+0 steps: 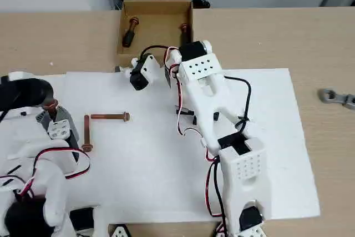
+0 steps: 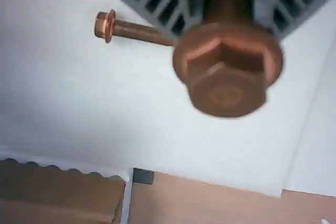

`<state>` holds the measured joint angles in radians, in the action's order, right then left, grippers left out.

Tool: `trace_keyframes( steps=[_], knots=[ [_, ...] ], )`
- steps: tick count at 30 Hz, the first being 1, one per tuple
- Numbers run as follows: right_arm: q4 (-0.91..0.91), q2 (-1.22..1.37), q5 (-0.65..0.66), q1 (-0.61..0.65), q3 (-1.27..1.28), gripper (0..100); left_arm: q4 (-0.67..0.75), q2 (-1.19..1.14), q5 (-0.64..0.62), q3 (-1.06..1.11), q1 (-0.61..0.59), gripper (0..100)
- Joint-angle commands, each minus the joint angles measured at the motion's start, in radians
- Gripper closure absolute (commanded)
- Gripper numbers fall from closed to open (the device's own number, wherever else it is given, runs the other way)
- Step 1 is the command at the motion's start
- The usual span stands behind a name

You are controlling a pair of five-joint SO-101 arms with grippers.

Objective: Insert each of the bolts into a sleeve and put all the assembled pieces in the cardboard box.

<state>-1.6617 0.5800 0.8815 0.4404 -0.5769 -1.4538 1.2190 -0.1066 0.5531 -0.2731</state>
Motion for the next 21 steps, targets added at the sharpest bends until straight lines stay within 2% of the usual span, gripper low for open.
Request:
trace_keyframes(
  steps=[1, 6, 21],
  knots=[
    [-0.015, -0.067, -0.006, -0.01, -0.041, 79.5, 0.02, -0.009, 0.003, -0.005, -0.008, 99],
    [-0.013, -0.038, -0.009, 0.007, -0.037, 86.9, 0.02, -0.009, 0.003, -0.005, -0.008, 99],
    [0.031, 0.189, -0.011, -0.007, -0.038, 77.7, 0.017, -0.011, 0.003, -0.004, -0.008, 99]
  ],
)
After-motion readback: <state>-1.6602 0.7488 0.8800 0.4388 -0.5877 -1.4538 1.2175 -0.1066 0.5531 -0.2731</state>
